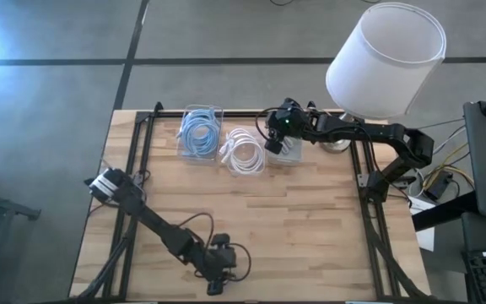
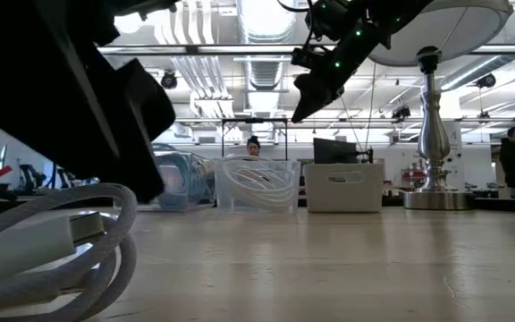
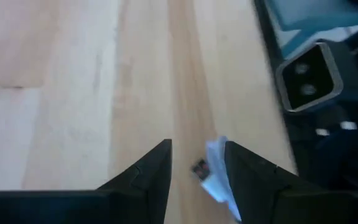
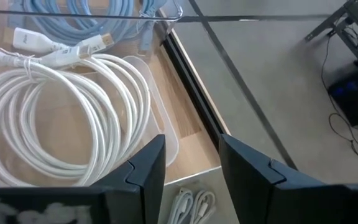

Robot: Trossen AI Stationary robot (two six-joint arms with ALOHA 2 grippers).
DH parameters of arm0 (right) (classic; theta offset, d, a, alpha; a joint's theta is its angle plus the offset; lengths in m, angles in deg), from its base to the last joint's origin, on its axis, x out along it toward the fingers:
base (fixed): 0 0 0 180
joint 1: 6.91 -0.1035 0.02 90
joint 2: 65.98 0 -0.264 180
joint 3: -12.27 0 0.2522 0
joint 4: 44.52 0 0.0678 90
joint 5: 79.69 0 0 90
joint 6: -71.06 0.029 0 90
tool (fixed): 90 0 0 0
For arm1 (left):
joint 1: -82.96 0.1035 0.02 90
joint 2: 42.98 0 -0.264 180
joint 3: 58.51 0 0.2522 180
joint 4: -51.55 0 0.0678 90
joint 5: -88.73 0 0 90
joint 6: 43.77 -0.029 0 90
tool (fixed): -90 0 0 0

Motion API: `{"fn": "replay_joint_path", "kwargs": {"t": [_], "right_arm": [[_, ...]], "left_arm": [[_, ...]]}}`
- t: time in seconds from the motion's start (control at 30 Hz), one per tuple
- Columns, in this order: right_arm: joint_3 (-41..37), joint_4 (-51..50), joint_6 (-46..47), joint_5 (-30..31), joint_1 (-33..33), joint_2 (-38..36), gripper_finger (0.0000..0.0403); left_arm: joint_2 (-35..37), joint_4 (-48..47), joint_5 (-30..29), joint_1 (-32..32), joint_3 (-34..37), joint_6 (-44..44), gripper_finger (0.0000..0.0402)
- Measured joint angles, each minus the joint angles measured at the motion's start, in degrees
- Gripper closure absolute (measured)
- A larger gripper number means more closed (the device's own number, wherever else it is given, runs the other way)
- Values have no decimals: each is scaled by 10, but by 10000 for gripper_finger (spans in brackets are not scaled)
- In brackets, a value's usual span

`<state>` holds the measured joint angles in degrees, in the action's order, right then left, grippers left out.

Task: Pick & Place USB Port
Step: Put the purple charger cable into the white bin

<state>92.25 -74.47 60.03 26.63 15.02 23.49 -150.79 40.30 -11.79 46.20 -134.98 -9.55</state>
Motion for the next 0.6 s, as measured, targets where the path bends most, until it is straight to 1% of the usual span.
{"fn": "replay_joint_path", "kwargs": {"t": [0.07,0.13,0.3,0.47,0.6], "right_arm": [[0,2,0,0,0,0,258],[0,3,-1,0,0,0,261],[0,3,-1,0,0,0,266],[0,3,-1,0,0,0,262],[0,3,-1,0,0,0,257]], "left_arm": [[-5,-2,-14,1,-1,1,250],[-13,-1,-14,1,0,8,250],[-27,-1,10,-1,-10,22,250],[-17,-1,10,-1,-24,17,251],[-15,-2,19,-2,-30,34,259]]}}
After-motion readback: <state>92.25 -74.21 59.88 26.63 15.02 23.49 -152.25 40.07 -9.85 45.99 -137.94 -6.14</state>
